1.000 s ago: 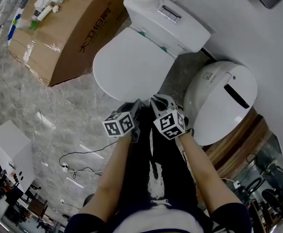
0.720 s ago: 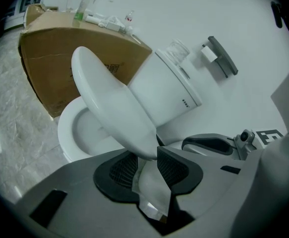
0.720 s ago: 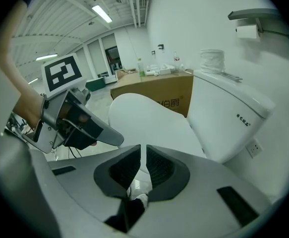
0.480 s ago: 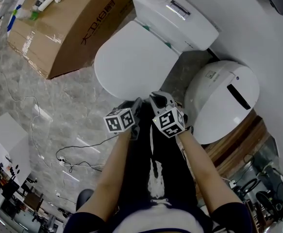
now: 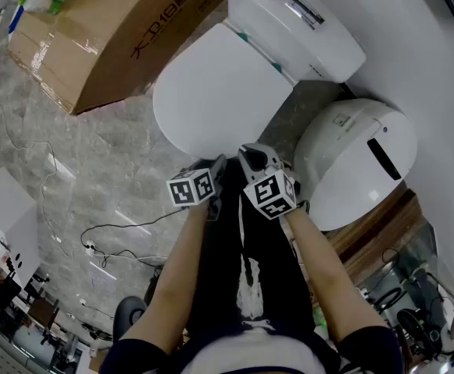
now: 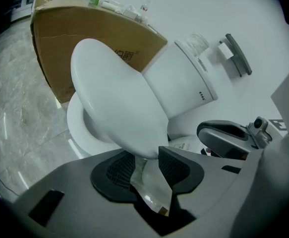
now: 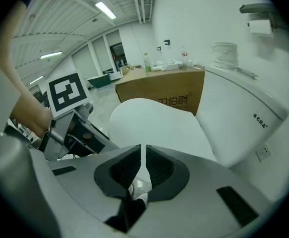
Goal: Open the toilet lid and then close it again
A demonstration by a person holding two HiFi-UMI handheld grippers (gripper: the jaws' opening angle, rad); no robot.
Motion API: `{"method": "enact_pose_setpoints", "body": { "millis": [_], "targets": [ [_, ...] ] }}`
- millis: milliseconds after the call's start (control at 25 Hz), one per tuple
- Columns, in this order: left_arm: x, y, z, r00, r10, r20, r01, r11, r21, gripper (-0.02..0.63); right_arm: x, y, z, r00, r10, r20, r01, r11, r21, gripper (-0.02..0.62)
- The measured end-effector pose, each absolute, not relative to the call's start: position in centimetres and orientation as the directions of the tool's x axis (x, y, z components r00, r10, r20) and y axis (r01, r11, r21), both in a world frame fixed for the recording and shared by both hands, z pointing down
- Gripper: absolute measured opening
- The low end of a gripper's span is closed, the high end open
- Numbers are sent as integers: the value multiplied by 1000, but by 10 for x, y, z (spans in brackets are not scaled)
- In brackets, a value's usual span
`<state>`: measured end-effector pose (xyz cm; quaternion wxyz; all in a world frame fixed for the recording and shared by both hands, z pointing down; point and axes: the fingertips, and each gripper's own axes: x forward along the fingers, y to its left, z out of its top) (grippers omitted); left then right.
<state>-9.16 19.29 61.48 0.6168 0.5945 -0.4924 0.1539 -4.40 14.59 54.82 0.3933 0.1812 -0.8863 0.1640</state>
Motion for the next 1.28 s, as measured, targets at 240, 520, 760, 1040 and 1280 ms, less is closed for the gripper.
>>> {"method": "enact_pose_setpoints", "body": {
  "millis": [240,520,760,1040,1280],
  "targets": [
    [-98,201,633,476,-375,796,-759,283,587,153,-50,146,560,-622,-171,764,-430,890,-152,30],
    [-105,210,659,493,-346,798,-731,332,595,160,-54,142,573,-620,-156,769,-426,890,-163,31],
    [-107,217,677,505,-331,797,-719,349,601,164,-60,142,586,-623,-138,770,-414,893,-175,30],
    [-112,226,705,524,-309,794,-692,390,608,167,-66,141,601,-621,-136,772,-417,891,-178,29],
    [-113,232,729,547,-288,786,-677,401,618,176,-64,145,618,-608,-129,783,-425,886,-185,30]
  ]
}}
